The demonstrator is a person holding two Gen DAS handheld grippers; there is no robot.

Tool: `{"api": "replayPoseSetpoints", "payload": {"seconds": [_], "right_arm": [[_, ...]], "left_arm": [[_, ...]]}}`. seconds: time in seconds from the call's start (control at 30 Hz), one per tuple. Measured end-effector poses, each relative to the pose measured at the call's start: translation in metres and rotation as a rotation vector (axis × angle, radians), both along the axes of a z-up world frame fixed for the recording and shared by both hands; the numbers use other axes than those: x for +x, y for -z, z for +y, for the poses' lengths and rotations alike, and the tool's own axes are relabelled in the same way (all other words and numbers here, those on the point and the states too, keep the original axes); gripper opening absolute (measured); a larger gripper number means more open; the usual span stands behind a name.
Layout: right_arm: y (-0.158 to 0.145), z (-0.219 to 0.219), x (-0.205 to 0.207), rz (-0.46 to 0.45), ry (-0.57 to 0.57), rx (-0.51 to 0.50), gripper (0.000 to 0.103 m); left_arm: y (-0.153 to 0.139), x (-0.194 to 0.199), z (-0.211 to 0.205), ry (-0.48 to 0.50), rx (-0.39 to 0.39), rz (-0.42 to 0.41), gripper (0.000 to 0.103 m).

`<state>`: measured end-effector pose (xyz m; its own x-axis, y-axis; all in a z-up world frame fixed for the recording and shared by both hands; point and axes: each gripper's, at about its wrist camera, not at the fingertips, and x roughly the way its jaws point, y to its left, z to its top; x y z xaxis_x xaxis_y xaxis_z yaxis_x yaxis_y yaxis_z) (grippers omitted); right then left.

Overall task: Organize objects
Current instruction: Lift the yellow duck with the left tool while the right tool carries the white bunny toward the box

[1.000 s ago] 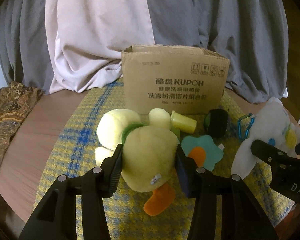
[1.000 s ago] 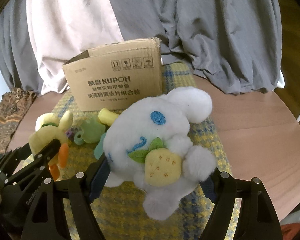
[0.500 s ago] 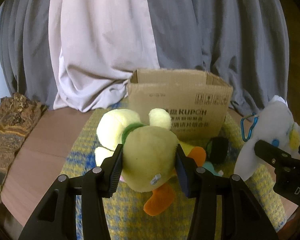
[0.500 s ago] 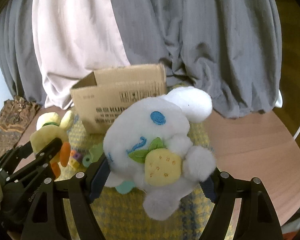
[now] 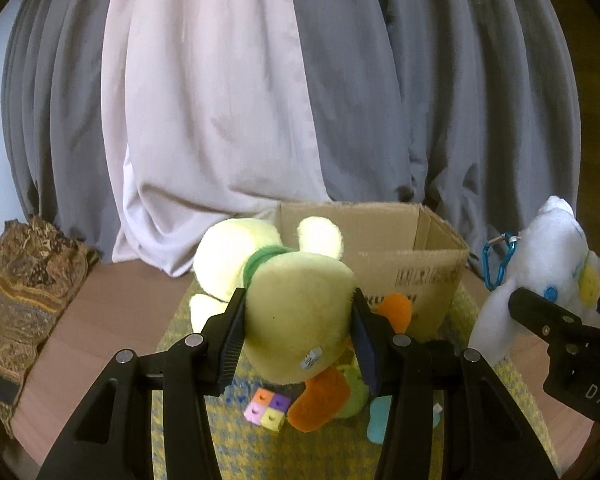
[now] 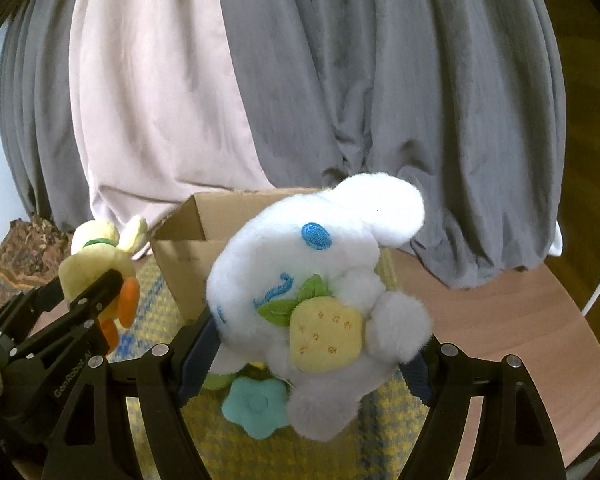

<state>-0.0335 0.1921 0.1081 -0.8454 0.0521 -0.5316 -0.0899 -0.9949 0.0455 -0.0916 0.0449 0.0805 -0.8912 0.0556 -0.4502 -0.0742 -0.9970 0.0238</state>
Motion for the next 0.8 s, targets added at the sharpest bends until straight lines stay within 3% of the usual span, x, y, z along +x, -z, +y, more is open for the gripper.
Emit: {"api": "replayPoseSetpoints", "payload": {"seconds": [0.43, 0.8], "right_arm": [[-0.024, 0.003, -0.038, 0.026, 0.004, -0.002, 0.078], [-0.04, 0.01, -0.079, 0.022, 0.013, 0.001, 0.078]], "left_arm": [[-0.032, -0.031, 0.001, -0.001, -0.012, 0.067, 0.048], [-0.042, -0.077, 0.007, 0.033, -0.007, 0.024, 0.048]]}}
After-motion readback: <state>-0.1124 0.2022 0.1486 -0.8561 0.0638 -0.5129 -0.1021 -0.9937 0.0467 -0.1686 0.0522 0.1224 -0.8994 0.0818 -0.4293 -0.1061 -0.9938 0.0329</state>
